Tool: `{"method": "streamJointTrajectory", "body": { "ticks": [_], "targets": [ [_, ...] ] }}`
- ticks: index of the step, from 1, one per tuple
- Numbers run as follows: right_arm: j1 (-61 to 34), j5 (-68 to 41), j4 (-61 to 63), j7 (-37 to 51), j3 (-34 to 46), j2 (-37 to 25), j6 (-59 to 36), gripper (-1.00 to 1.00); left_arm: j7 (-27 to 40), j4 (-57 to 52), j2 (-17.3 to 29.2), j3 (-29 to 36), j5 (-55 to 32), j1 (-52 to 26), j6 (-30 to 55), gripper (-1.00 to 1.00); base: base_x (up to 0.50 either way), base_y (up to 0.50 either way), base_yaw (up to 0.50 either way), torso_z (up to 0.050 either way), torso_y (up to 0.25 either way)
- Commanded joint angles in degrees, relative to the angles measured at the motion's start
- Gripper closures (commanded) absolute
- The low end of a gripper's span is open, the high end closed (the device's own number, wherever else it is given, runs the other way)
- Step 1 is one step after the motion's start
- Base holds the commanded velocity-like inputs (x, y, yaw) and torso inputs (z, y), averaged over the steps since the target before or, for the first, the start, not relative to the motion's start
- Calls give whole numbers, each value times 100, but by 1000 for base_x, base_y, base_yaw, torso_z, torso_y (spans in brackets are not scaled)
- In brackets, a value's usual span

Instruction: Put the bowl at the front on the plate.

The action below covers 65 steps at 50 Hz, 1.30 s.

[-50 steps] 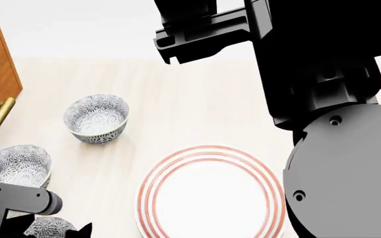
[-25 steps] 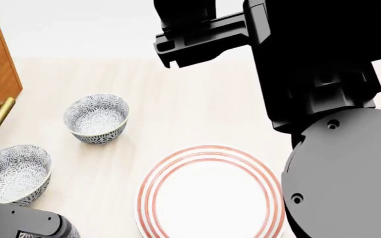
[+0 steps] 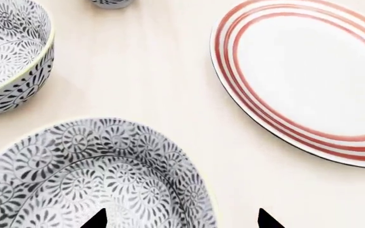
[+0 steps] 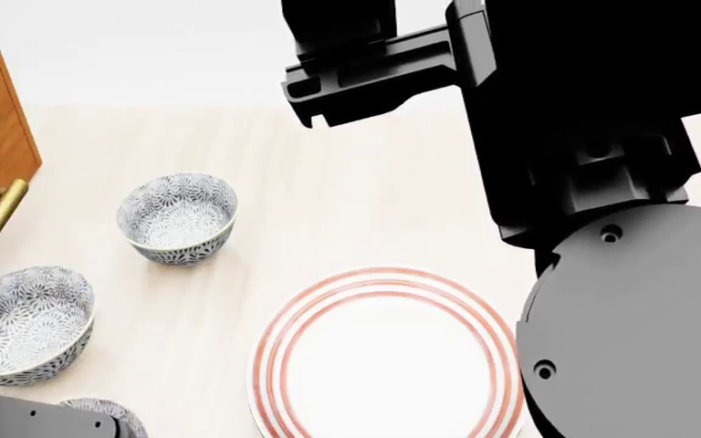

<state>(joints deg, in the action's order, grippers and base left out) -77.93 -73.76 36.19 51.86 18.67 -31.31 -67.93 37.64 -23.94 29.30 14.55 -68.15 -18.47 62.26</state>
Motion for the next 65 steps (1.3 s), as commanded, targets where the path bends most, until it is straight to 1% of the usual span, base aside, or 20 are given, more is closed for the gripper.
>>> {"method": "streamJointTrajectory", "body": {
  "ticks": [1, 21, 22, 23, 27, 29, 37, 43, 44, 46, 47, 54, 59, 65],
  "targets": [
    [12, 6, 18, 10, 28, -23, 32, -100, 92, -15, -4, -7, -142, 76, 42, -100, 0, 0, 0, 0, 0],
    [24, 4, 44, -8, 63, -57, 105, -100, 149, 195, -12, 25, -248, 80, 86, -100, 0, 0, 0, 0, 0],
    [24, 7, 47, -13, 67, -59, 109, -100, 103, 199, -2, 65, -260, 60, 118, 100, 0, 0, 0, 0, 0],
    [28, 7, 47, -16, 67, -60, 116, -100, 75, 173, 29, 109, -165, 77, 86, 100, 0, 0, 0, 0, 0],
    [43, 16, 52, -29, 78, -76, 132, -100, 114, 157, 27, 54, -273, 74, 96, 100, 0, 0, 0, 0, 0],
    [52, 23, 52, -33, 84, -79, 142, -100, 0, 100, 61, 128, -179, 100, 53, 100, 0, 0, 0, 0, 0],
    [30, 9, 56, -36, 110, -89, 145, -100, -24, -44, 106, 72, -201, 131, -42, 100, 0, 0, 0, 0, 0],
    [37, 33, 68, -48, 131, -96, 172, -100, -129, -198, 210, 204, 184, 112, -207, 100, 2, 0, 0, -3, 0],
    [28, 36, 64, -54, 134, -95, 174, -100, -103, -308, 248, 274, 465, 91, -326, 100, 0, 0, 0, 0, 0],
    [23, 32, 64, -54, 135, -95, 182, -100, -164, -352, 273, 289, 487, 79, -359, 100, 0, 0, 0, 0, 0],
    [21, 27, 67, -51, 131, -95, 187, -100, -135, -420, 309, 337, 653, 78, -414, 100, 0, 0, 0, 0, 0],
    [30, 33, 79, -63, 138, -118, 214, -100, -169, -494, 369, 434, 822, 20, -463, 100, 1, 0, -1, 0, 0],
    [41, 37, 86, -70, 150, -130, 230, -100, -262, -650, 457, 634, 1085, -6, -531, 100, 0, 0, 0, 0, 0],
    [32, 21, 97, -61, 156, -146, 235, -100, -216, -692, 482, 607, 1106, -58, -546, 100, 0, 0, 0, 0, 0]
  ]
}}
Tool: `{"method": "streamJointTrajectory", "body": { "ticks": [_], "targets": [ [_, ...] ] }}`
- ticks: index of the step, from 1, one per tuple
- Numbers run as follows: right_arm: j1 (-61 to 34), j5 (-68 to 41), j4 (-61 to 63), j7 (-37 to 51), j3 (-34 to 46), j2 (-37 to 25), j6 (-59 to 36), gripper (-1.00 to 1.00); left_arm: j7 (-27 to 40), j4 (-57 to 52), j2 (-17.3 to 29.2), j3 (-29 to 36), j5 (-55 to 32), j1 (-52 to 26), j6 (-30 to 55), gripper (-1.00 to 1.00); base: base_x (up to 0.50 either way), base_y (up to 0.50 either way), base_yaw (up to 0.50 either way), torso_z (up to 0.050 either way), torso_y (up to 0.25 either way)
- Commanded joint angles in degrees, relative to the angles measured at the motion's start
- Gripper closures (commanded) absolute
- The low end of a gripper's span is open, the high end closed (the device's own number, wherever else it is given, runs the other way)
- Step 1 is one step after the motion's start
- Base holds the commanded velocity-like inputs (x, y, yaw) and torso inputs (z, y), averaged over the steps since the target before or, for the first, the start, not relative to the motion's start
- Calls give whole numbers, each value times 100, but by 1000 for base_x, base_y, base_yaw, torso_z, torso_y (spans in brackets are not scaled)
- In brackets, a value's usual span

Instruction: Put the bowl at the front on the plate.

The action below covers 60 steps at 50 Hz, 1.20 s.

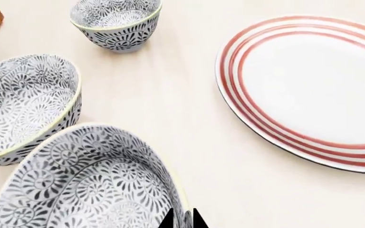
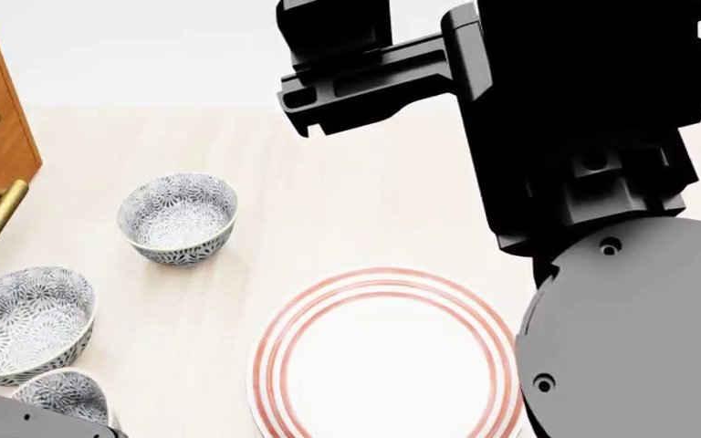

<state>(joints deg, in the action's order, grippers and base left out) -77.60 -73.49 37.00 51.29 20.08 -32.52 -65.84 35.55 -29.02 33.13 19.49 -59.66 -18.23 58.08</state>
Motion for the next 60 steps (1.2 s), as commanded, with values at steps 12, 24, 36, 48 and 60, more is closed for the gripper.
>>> {"method": "streamJointTrajectory", "body": {
  "ticks": [12, 24, 36, 48, 60],
  "targets": [
    [12, 53, 29, -28, 69, -37, 67, -100, -95, -363, 240, 267, 536, -104, -262, 100, 0, 0, 0, 0, 0],
    [19, 15, 60, -11, 76, -75, 82, -100, -20, -526, 274, 254, 644, -150, -360, 100, 0, 0, 0, 0, 0],
    [54, 23, 75, -26, 90, -101, 128, -100, -98, -596, 300, 193, 530, -223, -405, 100, 0, 0, 0, 0, 0],
    [102, 11, 84, -28, 85, -138, 178, -100, -88, -748, 361, 226, 540, -378, -358, 100, 0, 0, 0, 0, 0],
    [10, -42, 129, 44, 26, -179, 200, -100, -147, -987, 466, 314, 527, -644, -241, 100, 0, 0, 0, 0, 0]
  ]
}}
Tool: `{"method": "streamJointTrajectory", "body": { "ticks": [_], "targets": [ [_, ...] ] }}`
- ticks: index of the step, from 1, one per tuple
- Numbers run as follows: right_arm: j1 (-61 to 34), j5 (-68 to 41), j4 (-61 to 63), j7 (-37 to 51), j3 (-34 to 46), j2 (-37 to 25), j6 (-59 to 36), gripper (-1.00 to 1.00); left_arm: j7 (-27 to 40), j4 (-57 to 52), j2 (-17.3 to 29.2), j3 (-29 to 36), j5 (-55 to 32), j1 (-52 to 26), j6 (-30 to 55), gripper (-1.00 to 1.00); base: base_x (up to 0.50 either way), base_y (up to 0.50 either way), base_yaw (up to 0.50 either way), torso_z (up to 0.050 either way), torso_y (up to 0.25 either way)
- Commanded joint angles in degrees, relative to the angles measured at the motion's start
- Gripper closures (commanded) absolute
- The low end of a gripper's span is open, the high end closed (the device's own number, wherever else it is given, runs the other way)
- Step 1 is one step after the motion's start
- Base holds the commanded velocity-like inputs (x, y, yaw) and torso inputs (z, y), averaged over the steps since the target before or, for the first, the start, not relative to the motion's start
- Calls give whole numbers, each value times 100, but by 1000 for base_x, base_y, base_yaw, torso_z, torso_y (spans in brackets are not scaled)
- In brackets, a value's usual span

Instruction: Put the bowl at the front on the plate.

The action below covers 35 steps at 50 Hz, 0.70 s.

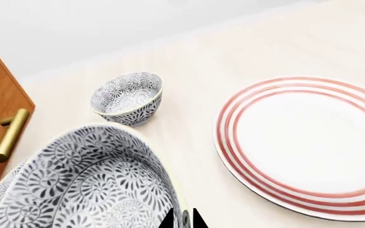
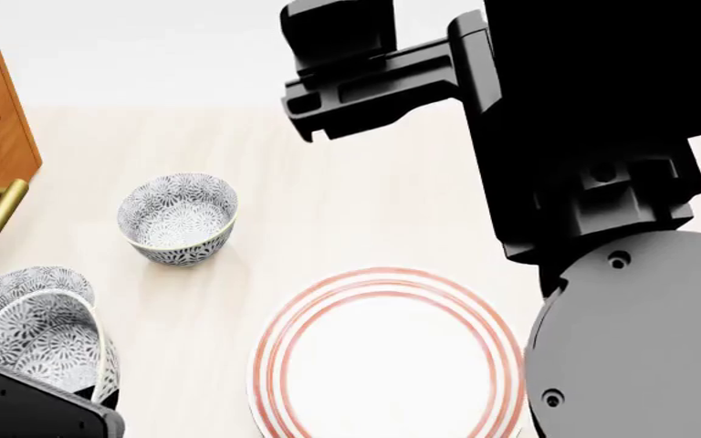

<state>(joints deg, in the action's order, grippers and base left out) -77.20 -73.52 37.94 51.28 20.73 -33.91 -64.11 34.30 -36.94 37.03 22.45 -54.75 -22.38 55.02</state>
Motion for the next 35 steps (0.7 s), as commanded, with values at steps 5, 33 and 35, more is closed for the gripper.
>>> {"method": "streamJointTrajectory", "body": {
  "ticks": [5, 33, 35],
  "targets": [
    [-11, -96, 60, 78, -63, -76, 29, -100, -71, -214, 88, 116, 112, -373, 109, 100, 0, 0, 0, 0, 0],
    [-140, -384, 107, 264, -179, -245, -8, -100, -380, -373, 20, 628, 377, -1106, 275, 100, 0, 0, 0, 0, 0],
    [-121, -369, 113, 257, -178, -249, 9, -100, -443, -349, -10, 708, 426, -1214, 293, 100, 0, 0, 0, 0, 0]
  ]
}}
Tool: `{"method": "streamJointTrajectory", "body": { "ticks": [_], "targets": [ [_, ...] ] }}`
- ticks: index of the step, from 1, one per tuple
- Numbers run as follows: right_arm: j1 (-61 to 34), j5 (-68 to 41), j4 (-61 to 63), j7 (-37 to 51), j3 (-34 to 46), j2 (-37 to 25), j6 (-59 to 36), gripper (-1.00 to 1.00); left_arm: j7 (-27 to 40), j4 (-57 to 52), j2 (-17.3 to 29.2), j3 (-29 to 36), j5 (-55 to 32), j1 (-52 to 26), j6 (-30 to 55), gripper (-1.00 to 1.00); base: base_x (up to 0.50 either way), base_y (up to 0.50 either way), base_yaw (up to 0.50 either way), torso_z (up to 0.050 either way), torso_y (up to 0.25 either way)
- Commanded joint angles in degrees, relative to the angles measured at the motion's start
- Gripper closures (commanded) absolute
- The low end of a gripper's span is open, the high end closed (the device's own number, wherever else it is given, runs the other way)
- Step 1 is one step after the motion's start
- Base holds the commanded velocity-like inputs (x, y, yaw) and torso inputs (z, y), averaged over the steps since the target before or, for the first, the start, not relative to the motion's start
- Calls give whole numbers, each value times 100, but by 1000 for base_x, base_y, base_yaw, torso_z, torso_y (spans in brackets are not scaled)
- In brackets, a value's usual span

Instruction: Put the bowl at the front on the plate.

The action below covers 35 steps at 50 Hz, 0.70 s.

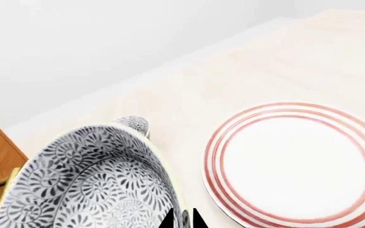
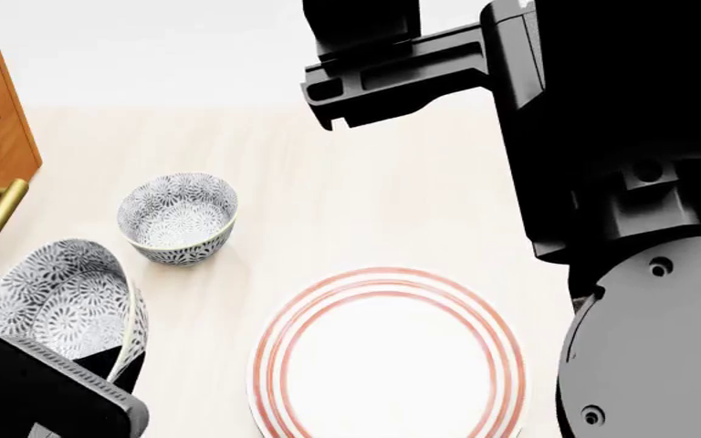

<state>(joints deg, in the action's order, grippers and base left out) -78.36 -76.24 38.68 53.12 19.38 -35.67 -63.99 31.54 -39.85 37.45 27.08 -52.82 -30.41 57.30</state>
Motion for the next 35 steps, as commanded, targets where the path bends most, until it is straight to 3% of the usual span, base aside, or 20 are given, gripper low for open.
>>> {"method": "streamJointTrajectory", "body": {
  "ticks": [1, 35],
  "targets": [
    [5, -92, 42, 73, -43, -74, 5, -100, -162, -60, -63, 248, 219, -442, 89, 100, 0, 0, 0, 0, 0],
    [7, -161, 76, 138, -66, -175, 82, -100, -550, -107, -279, 943, 488, -1345, 312, 100, 0, 0, 0, 0, 1]
  ]
}}
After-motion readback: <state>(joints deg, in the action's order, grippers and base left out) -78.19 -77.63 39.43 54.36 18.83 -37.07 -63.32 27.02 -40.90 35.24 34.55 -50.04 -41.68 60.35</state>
